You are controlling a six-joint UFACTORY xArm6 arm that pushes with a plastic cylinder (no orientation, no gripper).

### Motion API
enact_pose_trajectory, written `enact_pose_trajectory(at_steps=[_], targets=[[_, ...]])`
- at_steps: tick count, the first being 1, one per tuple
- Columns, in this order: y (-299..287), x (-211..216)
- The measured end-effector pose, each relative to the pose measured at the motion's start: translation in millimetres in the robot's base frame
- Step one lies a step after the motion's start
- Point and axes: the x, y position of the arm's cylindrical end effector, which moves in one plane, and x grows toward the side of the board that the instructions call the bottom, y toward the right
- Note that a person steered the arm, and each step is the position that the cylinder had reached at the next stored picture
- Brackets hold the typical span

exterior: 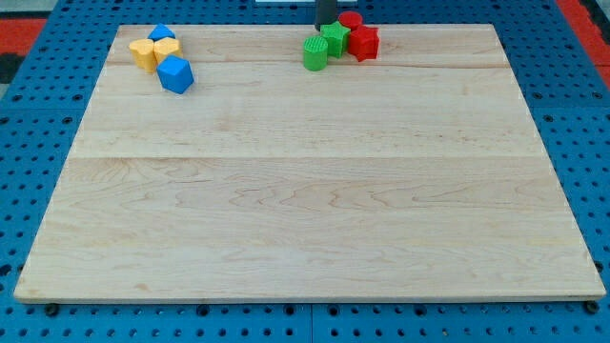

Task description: Separate the red star and green star

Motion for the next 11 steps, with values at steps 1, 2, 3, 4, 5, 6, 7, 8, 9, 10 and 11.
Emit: enact_pose_trajectory(at_steps=[1,2,3,4,5,6,7,8,9,10,11], targets=[[0,0],[11,1],[12,9],[-1,37],[38,54],[69,80],[69,121],[49,126],[28,94],[29,61],[21,56]])
